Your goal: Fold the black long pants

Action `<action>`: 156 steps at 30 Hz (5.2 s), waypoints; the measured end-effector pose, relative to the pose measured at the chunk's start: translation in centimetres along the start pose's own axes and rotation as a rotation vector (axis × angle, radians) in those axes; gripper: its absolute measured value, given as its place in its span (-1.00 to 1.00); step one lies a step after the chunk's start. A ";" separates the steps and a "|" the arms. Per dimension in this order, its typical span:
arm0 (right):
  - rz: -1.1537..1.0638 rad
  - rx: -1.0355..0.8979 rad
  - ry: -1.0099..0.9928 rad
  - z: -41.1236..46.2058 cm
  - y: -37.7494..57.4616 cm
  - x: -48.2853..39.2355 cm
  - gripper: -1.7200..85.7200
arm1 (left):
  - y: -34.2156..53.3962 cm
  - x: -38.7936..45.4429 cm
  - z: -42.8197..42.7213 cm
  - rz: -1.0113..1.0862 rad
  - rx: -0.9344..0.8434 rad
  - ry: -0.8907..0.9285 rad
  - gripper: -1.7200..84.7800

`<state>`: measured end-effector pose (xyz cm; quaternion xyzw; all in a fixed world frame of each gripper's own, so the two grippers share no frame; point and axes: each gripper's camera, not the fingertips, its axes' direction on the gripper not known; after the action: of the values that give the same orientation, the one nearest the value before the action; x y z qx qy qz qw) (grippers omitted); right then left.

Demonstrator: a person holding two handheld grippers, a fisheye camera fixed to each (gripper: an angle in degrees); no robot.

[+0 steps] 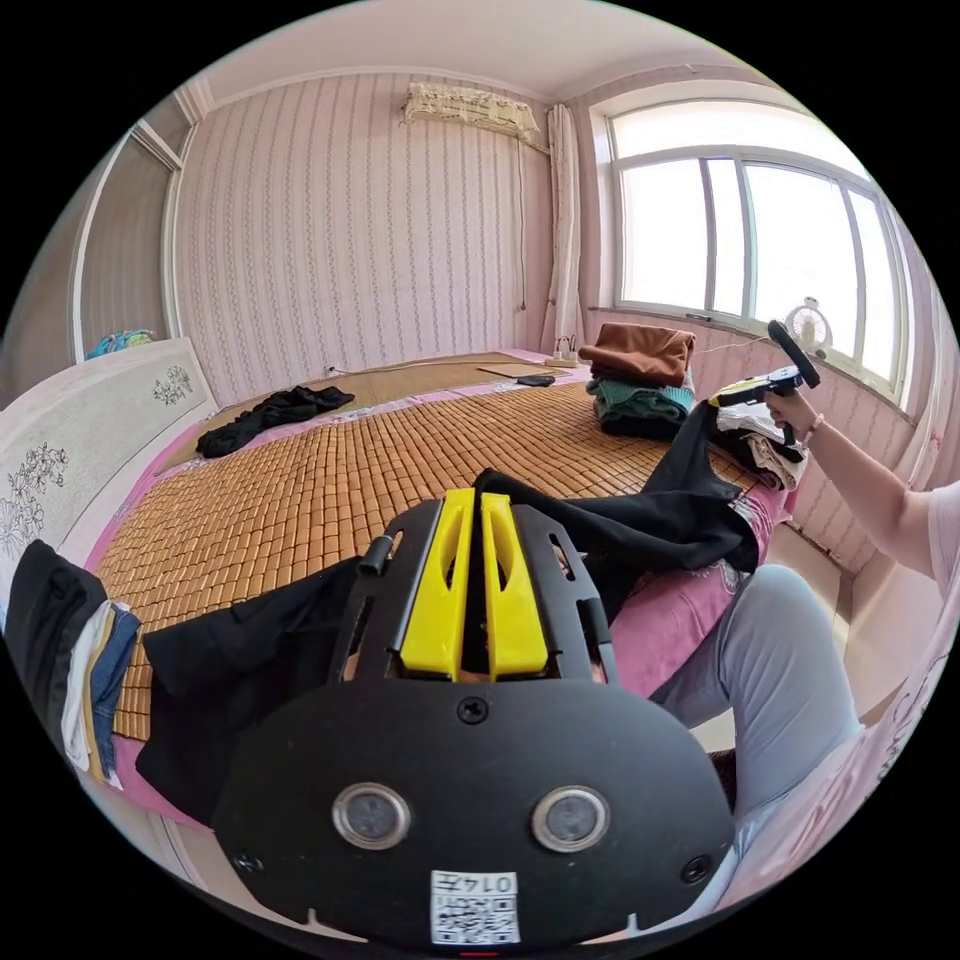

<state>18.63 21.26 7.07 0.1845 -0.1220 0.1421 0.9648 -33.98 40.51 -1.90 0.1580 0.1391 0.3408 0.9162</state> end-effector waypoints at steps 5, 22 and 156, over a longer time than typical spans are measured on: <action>-0.071 -0.034 -0.345 1.4 5.8 -4.6 -0.77 | 1.8 -0.7 1.5 -0.029 -0.021 0.011 -0.98; -0.071 0.122 -0.315 -6.0 13.3 -4.4 -0.96 | 3.3 -1.4 -0.2 -0.056 0.024 0.042 -0.98; -1.019 0.192 -0.421 26.5 -22.1 -88.0 -0.96 | 28.4 -42.3 -37.6 -0.787 0.254 -0.217 -0.97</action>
<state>-61.01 -29.02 -1.44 0.3314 -0.1940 -0.3717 0.8452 -94.93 39.96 -19.03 0.2394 0.1327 -0.0732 0.9590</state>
